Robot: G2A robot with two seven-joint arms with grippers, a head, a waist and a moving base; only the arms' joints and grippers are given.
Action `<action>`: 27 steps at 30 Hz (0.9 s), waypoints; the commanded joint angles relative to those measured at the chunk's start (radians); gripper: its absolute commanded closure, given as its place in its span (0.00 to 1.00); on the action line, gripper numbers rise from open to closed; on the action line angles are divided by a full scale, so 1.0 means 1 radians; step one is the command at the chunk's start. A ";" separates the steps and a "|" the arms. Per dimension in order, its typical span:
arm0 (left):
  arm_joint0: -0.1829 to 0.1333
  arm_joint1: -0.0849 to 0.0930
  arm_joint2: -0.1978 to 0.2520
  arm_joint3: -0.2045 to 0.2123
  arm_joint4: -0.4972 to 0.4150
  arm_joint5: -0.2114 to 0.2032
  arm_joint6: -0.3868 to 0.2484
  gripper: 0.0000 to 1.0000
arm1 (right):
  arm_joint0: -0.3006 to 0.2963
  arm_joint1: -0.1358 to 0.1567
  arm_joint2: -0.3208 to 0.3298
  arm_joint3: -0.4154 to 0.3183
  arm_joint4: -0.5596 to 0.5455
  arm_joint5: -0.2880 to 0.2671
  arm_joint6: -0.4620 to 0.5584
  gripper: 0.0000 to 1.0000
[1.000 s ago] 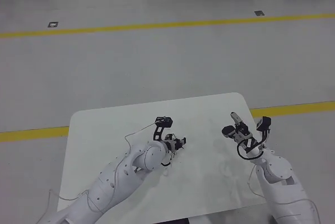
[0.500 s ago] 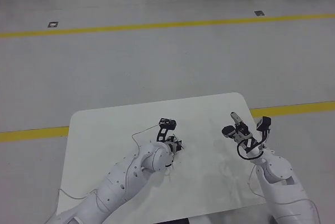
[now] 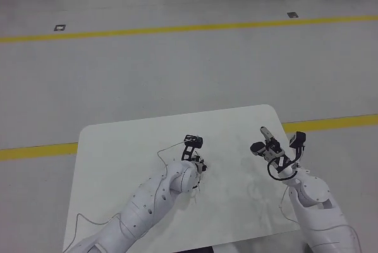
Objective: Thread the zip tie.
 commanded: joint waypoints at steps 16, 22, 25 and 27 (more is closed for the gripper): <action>0.041 -0.063 -0.072 0.032 0.162 0.000 -0.022 0.89 | 0.000 0.000 0.000 0.000 0.000 0.000 0.000 0.00; 0.043 -0.079 -0.085 0.044 0.193 0.000 -0.041 0.89 | 0.000 0.000 0.000 0.000 0.000 0.000 0.000 0.00; 0.039 -0.086 -0.089 0.056 0.196 0.000 -0.047 0.87 | 0.000 0.000 0.000 0.000 0.000 0.000 0.000 0.00; 0.036 -0.090 -0.090 0.064 0.197 0.000 -0.048 0.85 | 0.000 0.000 0.000 0.000 0.000 0.000 0.000 0.00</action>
